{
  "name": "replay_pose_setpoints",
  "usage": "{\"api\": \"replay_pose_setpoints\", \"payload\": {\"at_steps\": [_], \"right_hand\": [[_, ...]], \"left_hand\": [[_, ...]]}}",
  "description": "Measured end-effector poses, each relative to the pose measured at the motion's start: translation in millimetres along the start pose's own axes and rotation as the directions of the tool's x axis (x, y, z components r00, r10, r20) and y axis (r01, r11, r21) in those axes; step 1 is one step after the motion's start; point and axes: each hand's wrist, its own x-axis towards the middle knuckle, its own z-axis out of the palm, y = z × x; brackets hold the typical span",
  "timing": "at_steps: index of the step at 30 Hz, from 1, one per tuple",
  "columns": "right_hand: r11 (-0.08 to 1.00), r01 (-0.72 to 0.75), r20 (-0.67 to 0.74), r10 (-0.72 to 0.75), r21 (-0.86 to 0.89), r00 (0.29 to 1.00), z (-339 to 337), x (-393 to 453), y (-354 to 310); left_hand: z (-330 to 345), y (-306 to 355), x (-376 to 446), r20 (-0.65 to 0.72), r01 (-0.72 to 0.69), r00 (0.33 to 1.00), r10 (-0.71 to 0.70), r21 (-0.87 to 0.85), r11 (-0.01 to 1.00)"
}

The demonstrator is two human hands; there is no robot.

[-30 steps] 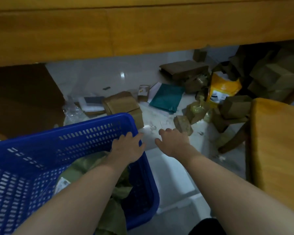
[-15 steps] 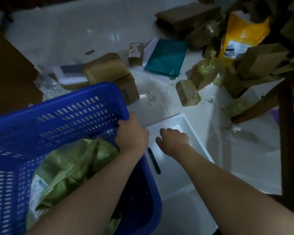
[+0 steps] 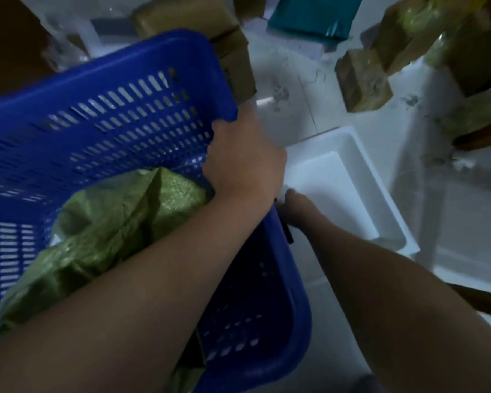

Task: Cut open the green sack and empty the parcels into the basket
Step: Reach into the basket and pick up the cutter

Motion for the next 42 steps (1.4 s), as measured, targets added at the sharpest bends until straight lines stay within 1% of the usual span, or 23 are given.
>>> {"api": "replay_pose_setpoints", "payload": {"at_steps": [7,10,13,16,19,22,24,26,31,33,35,38,40,42], "right_hand": [[0.990,-0.049,0.000,0.049,0.132,0.999,31,30,1],[0.967,-0.123,0.061,0.112,0.224,0.992,40,35,4],[0.962,-0.197,0.145,0.171,0.187,0.974,43,39,5],[0.972,-0.181,0.158,0.157,0.151,0.975,42,39,4],[0.988,-0.061,0.077,0.051,0.139,0.996,39,38,-4],[0.973,0.053,0.004,-0.055,0.226,0.998,20,31,-20],[0.958,0.093,-0.050,-0.082,0.272,0.995,-3,16,-31],[0.946,0.142,-0.132,-0.107,0.291,0.985,-27,-4,-39],[0.901,0.245,-0.366,-0.105,0.359,0.924,-80,-51,-60],[0.891,0.291,-0.441,-0.119,0.348,0.890,-93,-71,-72],[0.886,0.337,-0.485,-0.152,0.319,0.861,-102,-92,-81],[0.892,0.378,-0.531,-0.200,0.249,0.823,-112,-126,-92],[0.897,0.396,-0.537,-0.238,0.199,0.809,-114,-150,-100],[0.894,0.416,-0.533,-0.272,0.169,0.801,-115,-171,-111]], "left_hand": [[1,0,2,0.011,-0.011,1.000,0.011,-0.028,1.000],[1,0,3,0.010,-0.006,1.000,0.006,-0.020,1.000],[1,1,3,0.008,-0.003,1.000,0.003,-0.007,1.000],[2,1,3,0.009,-0.001,1.000,0.001,0.001,1.000],[1,1,3,0.008,0.005,1.000,-0.005,-0.006,1.000],[0,3,1,0.001,0.002,1.000,-0.002,0.011,1.000],[0,3,1,-0.003,0.003,1.000,-0.003,0.015,1.000],[0,4,1,-0.008,0.009,1.000,-0.009,0.014,1.000],[1,4,2,-0.003,0.006,1.000,-0.006,0.022,1.000],[1,6,4,0.001,0.007,1.000,-0.007,0.029,1.000],[0,9,7,0.017,0.012,1.000,-0.012,0.043,0.999],[-9,8,6,0.109,0.000,0.994,-0.007,0.061,0.998],[-26,3,-1,0.172,-0.059,0.984,0.045,0.075,0.995],[-47,-5,-11,0.195,-0.170,0.969,0.149,0.098,0.981]]}}
